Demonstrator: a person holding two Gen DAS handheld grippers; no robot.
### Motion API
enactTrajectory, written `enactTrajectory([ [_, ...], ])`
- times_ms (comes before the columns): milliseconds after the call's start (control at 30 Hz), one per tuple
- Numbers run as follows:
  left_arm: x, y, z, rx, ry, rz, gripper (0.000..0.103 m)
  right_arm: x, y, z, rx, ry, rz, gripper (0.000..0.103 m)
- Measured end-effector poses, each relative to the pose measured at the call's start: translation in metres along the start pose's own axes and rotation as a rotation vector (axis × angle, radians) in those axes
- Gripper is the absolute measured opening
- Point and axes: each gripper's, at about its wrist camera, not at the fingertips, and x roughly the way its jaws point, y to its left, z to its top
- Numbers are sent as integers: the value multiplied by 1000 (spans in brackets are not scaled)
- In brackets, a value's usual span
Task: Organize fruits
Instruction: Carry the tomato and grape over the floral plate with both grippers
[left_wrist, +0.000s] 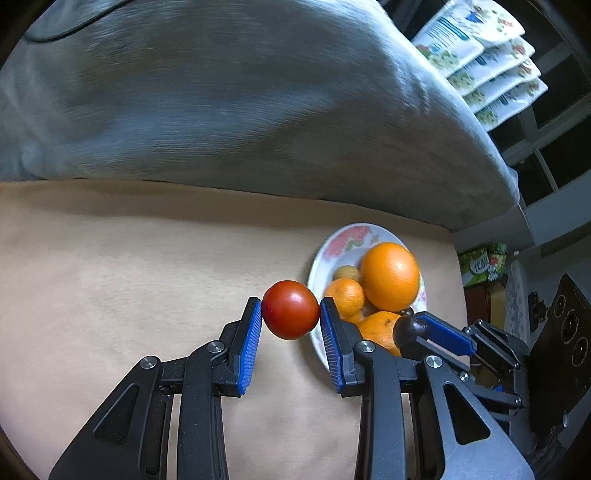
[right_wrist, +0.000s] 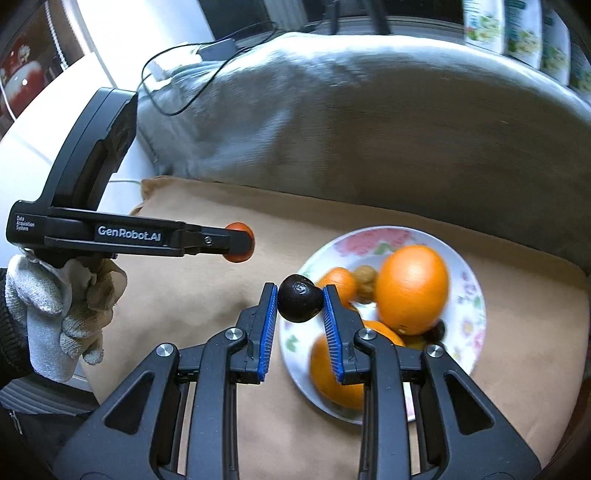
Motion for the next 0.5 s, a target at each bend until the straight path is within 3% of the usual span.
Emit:
enactTrajectory([
  [500, 18, -41, 7, 68, 29, -22, 31, -20, -44, -11, 95, -11, -62, 26],
])
